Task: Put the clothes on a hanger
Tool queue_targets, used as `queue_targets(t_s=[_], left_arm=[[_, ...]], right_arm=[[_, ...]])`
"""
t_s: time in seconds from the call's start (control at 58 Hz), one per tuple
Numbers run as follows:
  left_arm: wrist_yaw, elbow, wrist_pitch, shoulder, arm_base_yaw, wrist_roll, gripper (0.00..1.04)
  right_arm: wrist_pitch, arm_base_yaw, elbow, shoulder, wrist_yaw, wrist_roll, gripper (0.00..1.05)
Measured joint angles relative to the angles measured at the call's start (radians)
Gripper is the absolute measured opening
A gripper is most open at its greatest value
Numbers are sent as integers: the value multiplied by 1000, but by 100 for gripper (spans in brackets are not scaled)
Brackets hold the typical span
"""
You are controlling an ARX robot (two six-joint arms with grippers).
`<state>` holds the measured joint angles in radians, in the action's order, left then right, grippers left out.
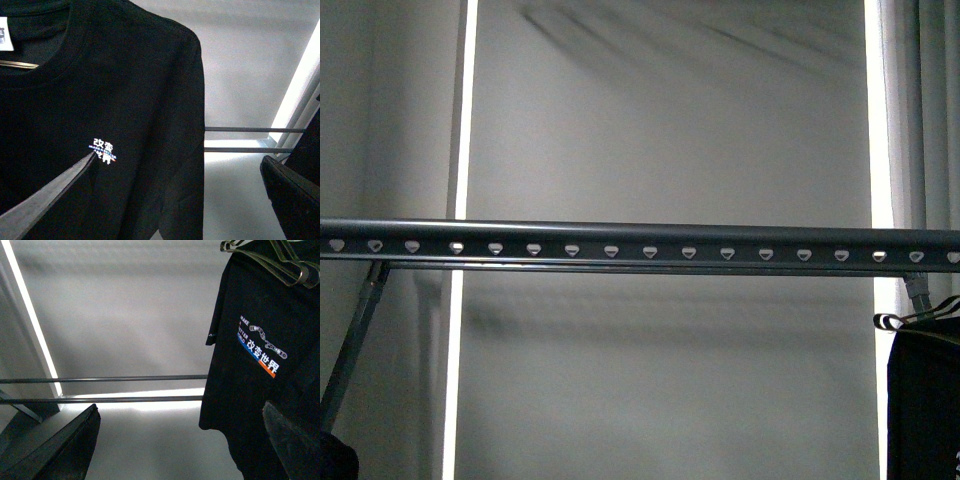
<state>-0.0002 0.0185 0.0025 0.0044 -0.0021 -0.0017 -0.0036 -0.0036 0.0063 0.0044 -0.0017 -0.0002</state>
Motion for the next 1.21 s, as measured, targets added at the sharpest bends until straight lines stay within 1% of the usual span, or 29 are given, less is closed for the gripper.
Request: queue_targets(t_s=[0.31, 0.328, 0.345, 0.379, 0.414, 0.431, 0.448, 0.5, 0.534, 0.569, 0.586, 0.655, 0.69, 0.724, 0.81, 0.862, 0.931, 1.069, 1.207], left_arm=[[0, 0, 0, 0, 0, 0, 98], [27, 1, -4, 5, 9, 8, 98], [93, 5, -15, 15, 27, 41, 98], [276, 15, 0, 86, 85, 116, 98], [307, 27, 45, 154, 98, 130, 98], [302, 35, 66, 181, 98, 130, 98], [278, 57, 100, 235, 101, 119, 98], [210, 131, 133, 358, 109, 64, 98], [151, 192, 167, 459, 122, -13, 98], [122, 227, 179, 515, 128, -49, 98], [102, 256, 182, 560, 131, -97, 98], [78, 362, 249, 760, 148, -280, 98], [55, 404, 301, 854, 143, -373, 98], [48, 458, 316, 947, 134, -475, 98], [7, 563, 338, 1108, 95, -611, 98], [-26, 613, 351, 1178, 74, -657, 98], [-44, 657, 352, 1225, 64, -686, 98], [-105, 750, 360, 1303, 64, -712, 98], [-139, 841, 343, 1375, 74, -719, 98]], right_arm=[[0, 0, 0, 0, 0, 0, 97], [0, 0, 0, 0, 0, 0, 97], [0, 0, 0, 0, 0, 0, 97], [0, 0, 0, 0, 0, 0, 97], [0, 0, 0, 0, -3, 0, 97], [0, 0, 0, 0, -2, 0, 97], [0, 0, 0, 0, -2, 0, 97], [0, 0, 0, 0, 0, 0, 97], [0, 0, 0, 0, 0, 0, 97], [0, 0, 0, 0, 0, 0, 97], [0, 0, 0, 0, 0, 0, 97], [0, 0, 0, 0, 0, 0, 97], [0, 0, 0, 0, 0, 0, 97], [0, 0, 0, 0, 0, 0, 97], [0, 0, 0, 0, 0, 0, 97], [0, 0, 0, 0, 0, 0, 97], [0, 0, 0, 0, 0, 0, 97], [0, 0, 0, 0, 0, 0, 97], [0, 0, 0, 0, 0, 0, 97]])
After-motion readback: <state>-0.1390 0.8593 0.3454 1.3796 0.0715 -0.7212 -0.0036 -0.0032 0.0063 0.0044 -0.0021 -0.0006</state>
